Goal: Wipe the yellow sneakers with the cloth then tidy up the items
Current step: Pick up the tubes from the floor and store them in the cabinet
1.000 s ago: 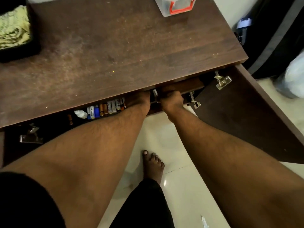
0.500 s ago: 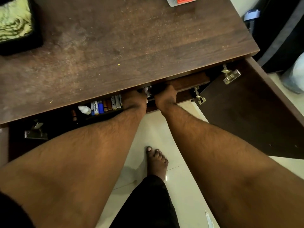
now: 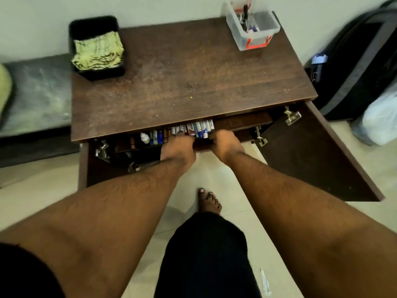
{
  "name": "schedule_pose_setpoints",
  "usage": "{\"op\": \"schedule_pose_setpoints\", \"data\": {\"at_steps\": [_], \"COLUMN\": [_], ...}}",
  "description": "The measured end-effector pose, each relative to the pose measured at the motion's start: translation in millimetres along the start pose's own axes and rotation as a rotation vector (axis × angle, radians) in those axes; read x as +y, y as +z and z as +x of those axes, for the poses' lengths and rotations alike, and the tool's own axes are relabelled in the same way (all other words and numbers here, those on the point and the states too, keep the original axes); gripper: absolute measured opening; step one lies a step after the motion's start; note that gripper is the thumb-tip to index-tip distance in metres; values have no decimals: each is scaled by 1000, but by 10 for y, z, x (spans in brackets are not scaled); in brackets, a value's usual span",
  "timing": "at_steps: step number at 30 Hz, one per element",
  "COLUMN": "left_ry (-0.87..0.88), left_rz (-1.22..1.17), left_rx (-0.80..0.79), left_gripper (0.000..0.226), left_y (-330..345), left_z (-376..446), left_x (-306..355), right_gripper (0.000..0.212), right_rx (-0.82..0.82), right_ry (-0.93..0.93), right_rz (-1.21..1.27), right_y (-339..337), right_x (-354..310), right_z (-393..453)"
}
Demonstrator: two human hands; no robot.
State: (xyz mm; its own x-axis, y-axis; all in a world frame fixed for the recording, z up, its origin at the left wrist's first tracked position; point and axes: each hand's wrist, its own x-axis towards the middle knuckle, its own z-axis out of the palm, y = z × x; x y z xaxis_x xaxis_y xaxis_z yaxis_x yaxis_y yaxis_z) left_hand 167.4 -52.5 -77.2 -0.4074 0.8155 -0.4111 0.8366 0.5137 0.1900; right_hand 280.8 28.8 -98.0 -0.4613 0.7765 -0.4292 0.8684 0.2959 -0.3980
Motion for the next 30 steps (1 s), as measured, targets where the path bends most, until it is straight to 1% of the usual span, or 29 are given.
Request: {"op": "schedule_pose_setpoints", "data": {"at_steps": [2,5,7,10,12,15,18,20,23,26,30], "left_ry": [11,0,-56,-167,-229,-290,-391,-478,-596,-720,-876], "left_rz": [24,72,79,12,-39,-84,-146,-208,-284,-383,-500], "left_rx": [43,126,207,293,363,438,486,487,466,385,264], "left_gripper": [38,38,35,32,33,31,33,34,32,32,31], "left_y": [-119,-402,-677,-1032,-1278,-1573,-1684,-1616,-1328,-780,105], "left_z": [-310,-789,-1162,-1684,-1989,-2341,-2609,-2733,-2897,-3044,-3213], "left_x": [-102,-354,-580,-970,-1317,-1869,-2507,-2952,-3559,-4100,-4607], "right_gripper": [28,26,25,26,31,31,43,45,45,44,45], "right_rx": [-67,-112,-109,-84,-69,-53,-49,-85,-155,-259,-408], "right_ry": [-117,-248,-301,-350,-394,-487,-589,-641,-751,-844,-924], "right_rz": [-132,-225,-242,-249,-281,-323,-367,-378,-463,-586,-756], "right_y": [-141,-347,-472,-579,-582,-482,-253,-26,400,989,1783], "right_x": [-286,-788,-1201,-1755,-2168,-2788,-3455,-3848,-4342,-4665,-4827], "right_z": [-273,-696,-1057,-1536,-1768,-1998,-2141,-2146,-2104,-1984,-1729]}}
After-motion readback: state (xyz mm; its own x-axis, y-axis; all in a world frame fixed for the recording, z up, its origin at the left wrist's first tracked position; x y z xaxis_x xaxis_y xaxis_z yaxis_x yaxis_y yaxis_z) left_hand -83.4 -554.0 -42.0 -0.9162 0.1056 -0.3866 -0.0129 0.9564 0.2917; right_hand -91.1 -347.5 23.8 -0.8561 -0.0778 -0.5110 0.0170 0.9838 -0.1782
